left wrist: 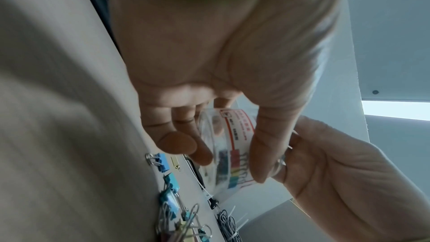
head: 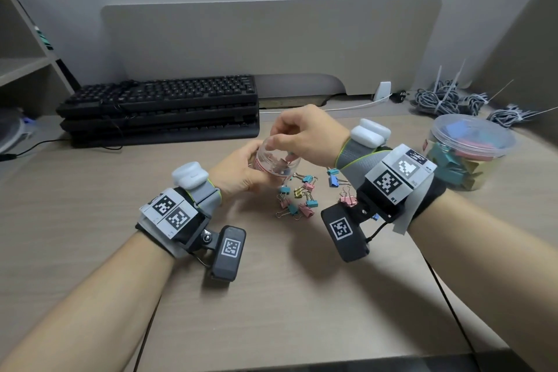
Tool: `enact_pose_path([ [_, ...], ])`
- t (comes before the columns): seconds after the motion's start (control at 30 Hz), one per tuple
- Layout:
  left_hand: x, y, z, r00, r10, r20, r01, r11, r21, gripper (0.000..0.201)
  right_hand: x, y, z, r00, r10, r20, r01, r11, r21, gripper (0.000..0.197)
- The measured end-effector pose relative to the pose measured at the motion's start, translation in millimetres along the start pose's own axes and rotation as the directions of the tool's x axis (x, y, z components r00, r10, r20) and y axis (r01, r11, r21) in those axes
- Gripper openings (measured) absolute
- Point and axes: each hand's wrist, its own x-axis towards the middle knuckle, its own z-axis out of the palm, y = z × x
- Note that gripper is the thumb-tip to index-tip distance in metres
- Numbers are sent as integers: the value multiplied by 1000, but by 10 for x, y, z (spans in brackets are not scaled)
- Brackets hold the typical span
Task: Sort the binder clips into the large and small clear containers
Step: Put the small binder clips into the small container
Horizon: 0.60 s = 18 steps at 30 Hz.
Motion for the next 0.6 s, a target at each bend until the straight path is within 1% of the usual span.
enact_pose_path([
  [0.03, -1, 1, 1, 1000, 2, -3, -2, 1000, -5, 85, -4, -3, -25, 1000, 1, -9, 0, 1000, 12, 11],
  [0.13, -9, 10, 12, 1000, -12, -12, 11, 999, -38, 84, -23, -10, -102, 999, 24, -43, -18, 990, 139, 16],
  [0.27, -23, 26, 26, 999, -42, -9, 41, 994, -105, 85, -53, 28, -130, 997, 47, -66, -24, 951, 309, 17],
  [0.37, -29, 39, 36, 999, -47, -15, 45, 993, -112, 80, -48, 75, -149, 995, 25, -96, 12, 929, 369, 20],
  [0.43, -24, 40, 38, 998, -52, -29, 48, 993, -109, 79, -32, 127, -195, 990, 28, -136, 23, 932, 361, 21],
  [0.5, -17, 42, 30, 998, -49, -46, 46, 996, -73, 81, -23, 174, -236, 985, 36, -167, 15, 956, 292, 17],
  [0.53, -3, 48, 33, 997, -49, -54, 47, 998, -48, 82, -26, 200, -260, 986, 44, -158, -3, 968, 250, 13],
  [0.57, 10, 58, 36, 997, -49, -64, 47, 999, -27, 83, -36, 221, -281, 991, 54, -120, -27, 976, 215, 7],
  [0.6, 22, 81, 39, 997, -45, -70, 44, 999, -11, 82, -49, 227, -291, 995, 79, -63, -66, 980, 187, 15],
])
